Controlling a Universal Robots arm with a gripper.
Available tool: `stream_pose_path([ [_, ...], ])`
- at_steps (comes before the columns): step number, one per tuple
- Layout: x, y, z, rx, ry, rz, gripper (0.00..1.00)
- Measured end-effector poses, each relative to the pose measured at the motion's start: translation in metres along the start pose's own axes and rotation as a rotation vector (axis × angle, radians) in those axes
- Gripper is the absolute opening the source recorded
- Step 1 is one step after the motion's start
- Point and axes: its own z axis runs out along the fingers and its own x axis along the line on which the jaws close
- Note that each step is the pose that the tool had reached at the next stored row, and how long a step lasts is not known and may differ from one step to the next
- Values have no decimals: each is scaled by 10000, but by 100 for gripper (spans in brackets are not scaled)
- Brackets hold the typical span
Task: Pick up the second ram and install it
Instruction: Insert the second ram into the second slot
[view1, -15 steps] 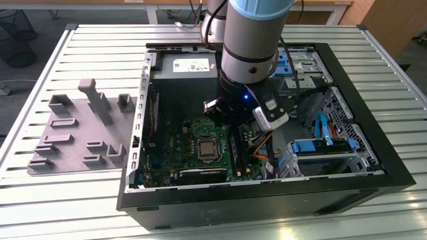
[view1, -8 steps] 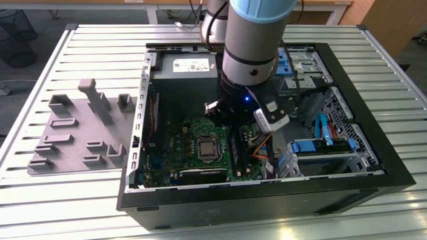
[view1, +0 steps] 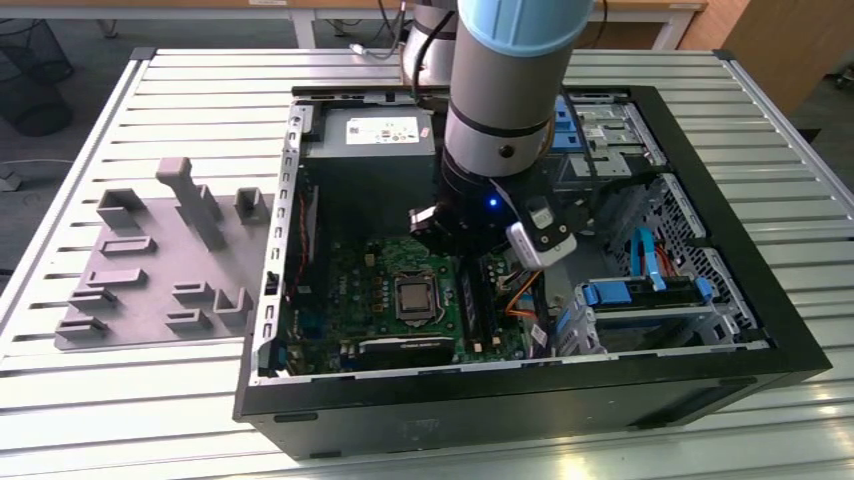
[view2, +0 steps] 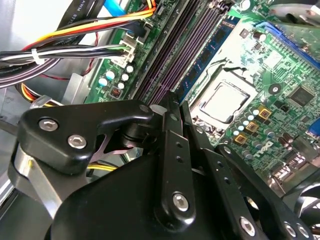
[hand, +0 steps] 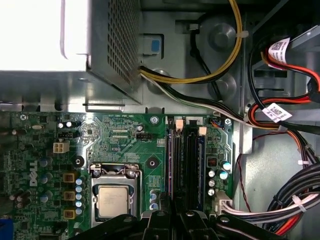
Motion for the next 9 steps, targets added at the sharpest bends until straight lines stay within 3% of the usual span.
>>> stream_pose_path([
  [9,-6,0,29,-2,-1,0,14],
])
